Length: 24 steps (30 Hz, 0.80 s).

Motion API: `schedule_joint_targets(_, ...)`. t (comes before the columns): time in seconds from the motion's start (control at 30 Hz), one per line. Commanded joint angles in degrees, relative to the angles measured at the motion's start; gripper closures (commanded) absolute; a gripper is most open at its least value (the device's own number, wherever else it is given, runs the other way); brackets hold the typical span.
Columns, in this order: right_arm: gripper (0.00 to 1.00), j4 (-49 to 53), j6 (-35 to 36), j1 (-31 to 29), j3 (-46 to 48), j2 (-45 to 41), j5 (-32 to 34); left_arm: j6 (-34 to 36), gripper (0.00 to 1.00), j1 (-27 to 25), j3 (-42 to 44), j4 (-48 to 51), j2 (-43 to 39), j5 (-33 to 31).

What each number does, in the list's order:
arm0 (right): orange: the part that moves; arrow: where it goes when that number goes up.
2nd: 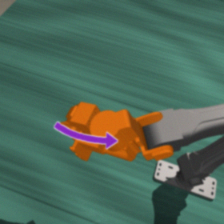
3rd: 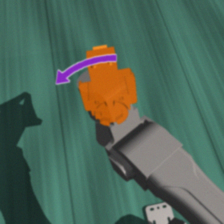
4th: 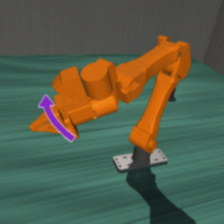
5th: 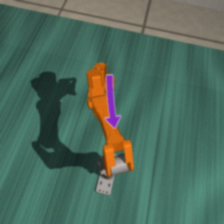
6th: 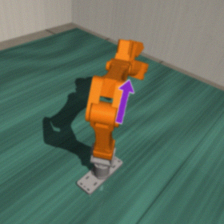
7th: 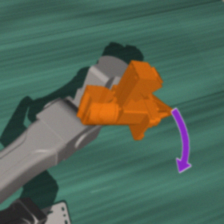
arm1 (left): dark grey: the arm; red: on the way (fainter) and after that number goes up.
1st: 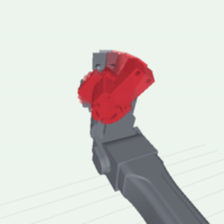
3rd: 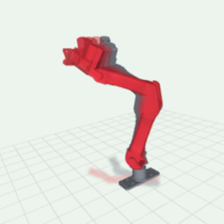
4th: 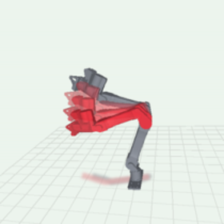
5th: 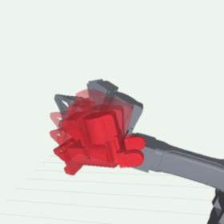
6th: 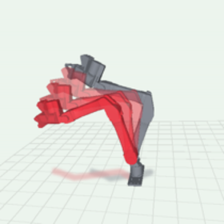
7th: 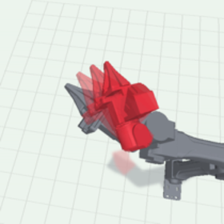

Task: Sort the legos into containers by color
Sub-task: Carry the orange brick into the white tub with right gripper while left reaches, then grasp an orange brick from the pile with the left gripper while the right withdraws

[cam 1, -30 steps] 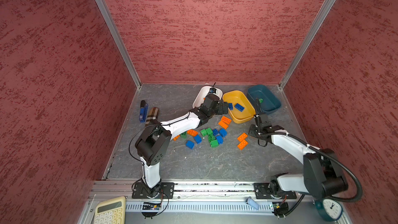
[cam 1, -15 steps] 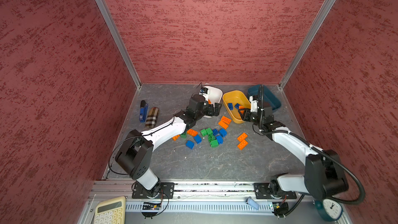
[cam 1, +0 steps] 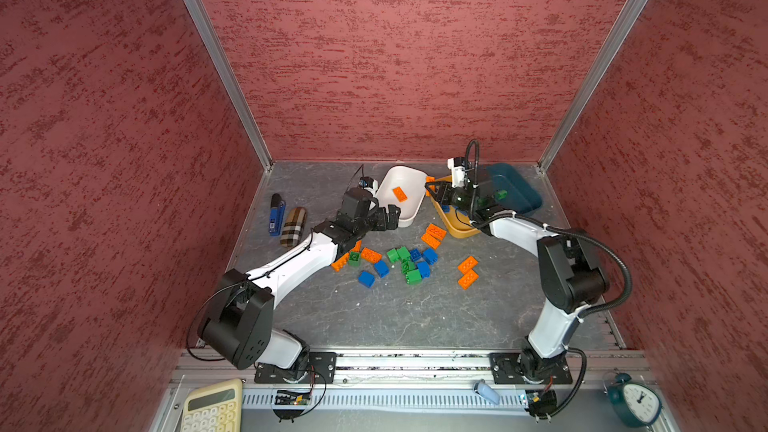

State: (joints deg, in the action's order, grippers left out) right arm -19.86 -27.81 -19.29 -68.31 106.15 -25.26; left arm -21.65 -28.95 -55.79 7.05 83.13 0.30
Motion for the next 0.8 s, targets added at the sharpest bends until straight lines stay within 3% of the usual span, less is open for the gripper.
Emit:
schedule_joint_targets(0.0, 0.71, -1.10, 2.21, -1.92, -5.55, 4.37, 0.03, -2.68, 0.00, 1.30, 1.29, 7.21, -1.37, -5.45)
schedule_joint_targets(0.17, 0.68, 5.05, 7.26, -4.55, -14.61, 11.29, 2.78, -7.08, 0.01, 2.66, 1.12, 15.52, -1.30, -10.49)
schedule_joint_targets(0.3, 0.56, 9.34, 9.05, -6.01, -20.02, 14.64, 3.90, -14.19, 0.00, 4.44, 1.70, 23.76, -2.04, -13.29)
schedule_joint_targets(0.63, 0.32, 10.63, 10.96, -6.79, -19.65, 11.27, 4.89, -28.09, 0.00, 9.96, 3.36, 38.04, -5.40, -13.53)
schedule_joint_targets(0.7, 0.19, 10.28, 10.64, -6.78, -18.14, 9.63, 5.74, -32.24, 0.00, 9.89, 2.48, 40.83, -4.71, -13.44)
schedule_joint_targets(0.73, 0.04, 9.96, 10.47, -6.74, -17.35, 8.81, 6.07, -33.94, 0.01, 9.94, 2.08, 41.83, -4.30, -13.10)
schedule_joint_targets(0.77, 0.01, 9.25, 10.33, -6.76, -16.09, 7.76, 6.52, -35.92, 0.01, 9.88, 1.75, 42.81, -3.88, -12.96)
